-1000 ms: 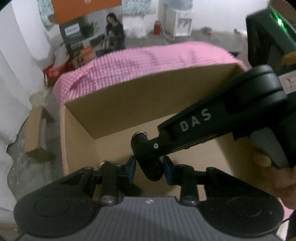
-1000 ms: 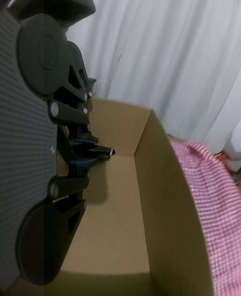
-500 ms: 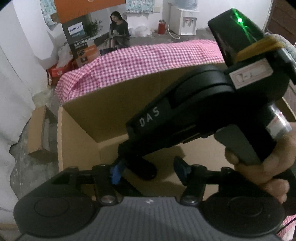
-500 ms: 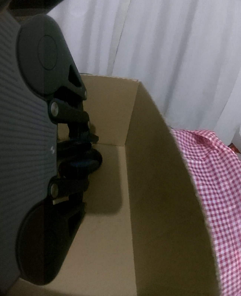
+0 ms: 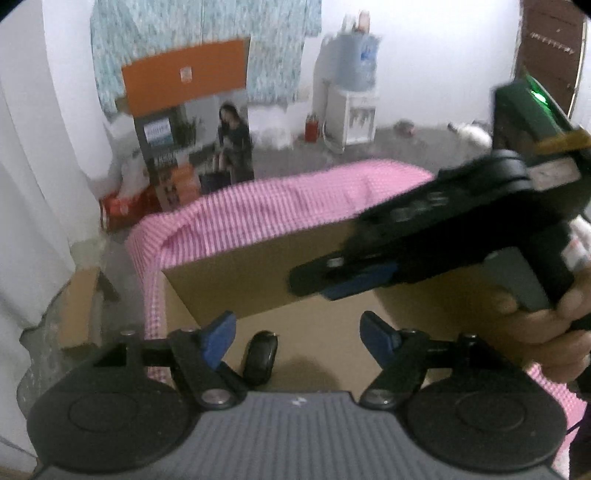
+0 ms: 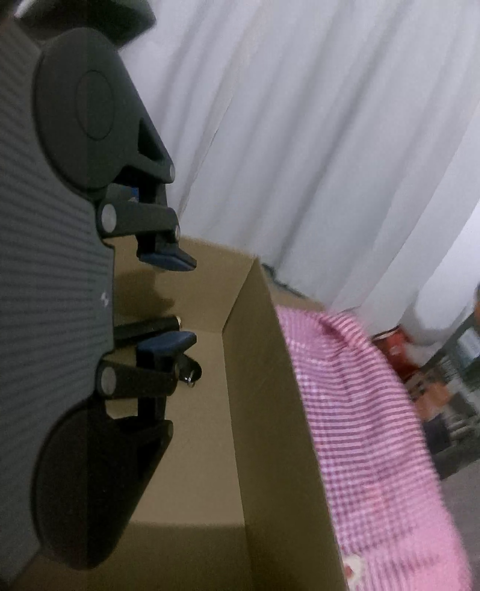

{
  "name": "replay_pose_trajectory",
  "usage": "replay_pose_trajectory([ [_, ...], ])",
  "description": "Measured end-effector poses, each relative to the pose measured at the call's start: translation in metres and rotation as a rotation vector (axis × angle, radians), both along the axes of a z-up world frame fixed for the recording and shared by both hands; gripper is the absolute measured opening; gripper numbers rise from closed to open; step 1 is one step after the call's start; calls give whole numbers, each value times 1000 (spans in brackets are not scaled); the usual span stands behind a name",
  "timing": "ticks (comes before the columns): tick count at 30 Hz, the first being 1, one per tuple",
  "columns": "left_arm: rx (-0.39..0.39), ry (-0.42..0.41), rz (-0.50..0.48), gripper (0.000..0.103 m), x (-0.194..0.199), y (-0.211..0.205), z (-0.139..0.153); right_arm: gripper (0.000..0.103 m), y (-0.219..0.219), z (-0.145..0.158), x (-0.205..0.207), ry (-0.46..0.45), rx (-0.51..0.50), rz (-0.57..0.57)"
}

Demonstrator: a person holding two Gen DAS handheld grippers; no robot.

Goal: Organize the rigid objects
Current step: 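Grasp the green glue stick upright with the right gripper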

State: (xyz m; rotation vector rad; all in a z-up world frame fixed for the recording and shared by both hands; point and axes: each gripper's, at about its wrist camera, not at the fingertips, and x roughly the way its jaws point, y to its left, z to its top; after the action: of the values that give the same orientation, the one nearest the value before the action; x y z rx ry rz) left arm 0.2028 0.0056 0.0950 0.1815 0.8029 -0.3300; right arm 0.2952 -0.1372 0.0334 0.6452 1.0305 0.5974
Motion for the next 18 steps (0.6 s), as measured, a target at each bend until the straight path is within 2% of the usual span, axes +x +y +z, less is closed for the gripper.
replay_pose_trajectory([
  [5,-69,-72,-38,81,-47,3,27,39,-37,39,-69,-123,33,-31],
  [9,-106,-124,-80,84,-88,1,35,41,-76,60,-137,-215,52,-33],
  [13,-135,-131,-125,84,-129,-12,20,41,-106,58,-199,-277,1,-65],
  [18,-183,-70,-185,84,-160,-38,-21,41,-124,23,-258,-262,-107,-108],
])
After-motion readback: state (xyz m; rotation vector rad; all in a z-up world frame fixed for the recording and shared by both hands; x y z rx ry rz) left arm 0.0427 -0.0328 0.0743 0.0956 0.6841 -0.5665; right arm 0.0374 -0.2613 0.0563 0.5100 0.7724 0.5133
